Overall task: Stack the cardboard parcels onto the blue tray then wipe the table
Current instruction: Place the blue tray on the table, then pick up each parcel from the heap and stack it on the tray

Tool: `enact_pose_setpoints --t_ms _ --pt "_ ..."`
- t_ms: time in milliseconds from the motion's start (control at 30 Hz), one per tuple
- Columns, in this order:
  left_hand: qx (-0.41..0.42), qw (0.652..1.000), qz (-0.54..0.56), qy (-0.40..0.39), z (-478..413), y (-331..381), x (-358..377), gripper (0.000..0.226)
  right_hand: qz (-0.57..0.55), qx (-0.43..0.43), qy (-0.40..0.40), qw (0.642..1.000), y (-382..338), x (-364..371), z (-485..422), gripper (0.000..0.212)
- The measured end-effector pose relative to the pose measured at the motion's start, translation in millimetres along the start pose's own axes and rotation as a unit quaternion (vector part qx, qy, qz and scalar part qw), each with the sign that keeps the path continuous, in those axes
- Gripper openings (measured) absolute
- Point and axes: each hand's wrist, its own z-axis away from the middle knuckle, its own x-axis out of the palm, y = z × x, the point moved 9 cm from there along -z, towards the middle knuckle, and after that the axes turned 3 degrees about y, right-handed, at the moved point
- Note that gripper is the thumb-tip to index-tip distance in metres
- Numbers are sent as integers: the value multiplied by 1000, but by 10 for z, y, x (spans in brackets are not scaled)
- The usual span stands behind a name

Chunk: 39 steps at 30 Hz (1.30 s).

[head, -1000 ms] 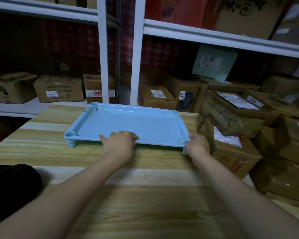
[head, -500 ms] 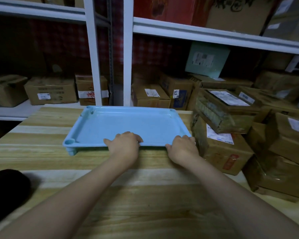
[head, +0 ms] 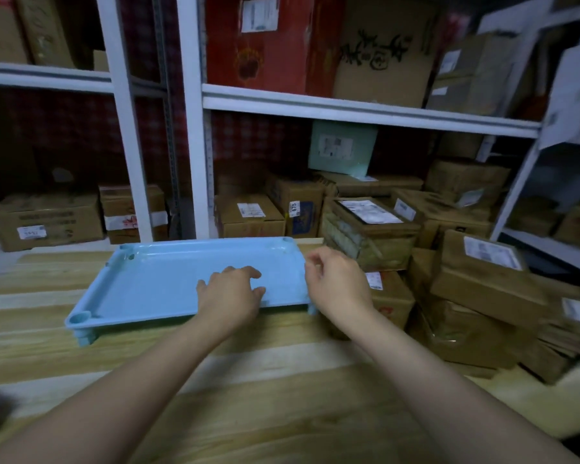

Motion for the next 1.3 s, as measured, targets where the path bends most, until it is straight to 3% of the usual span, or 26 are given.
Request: enact_pose_setpoints --t_ms 233,567,667,867,1067,1300 --pt "61 985 163 7 -44 898 47 44 -15 106 181 978 553 -837 -11 54" --pt "46 926 360 -103 -165 1628 204 58 -159 294 51 941 1166 -673 -418 74" --pt "38 910 392 -130 -163 1733 252 61 -199 327 55 922 1233 -626 -394 74" --pt "28 894 436 -102 -175 1506 172 53 -255 332 89 903 1227 -591 -324 64" --pt "30 859 507 -68 -10 1309 -140 34 -347 271 151 885 1068 -583 -253 55" --pt "7 866 498 -43 130 1112 -228 25 -420 239 179 857 957 -571 -39 31"
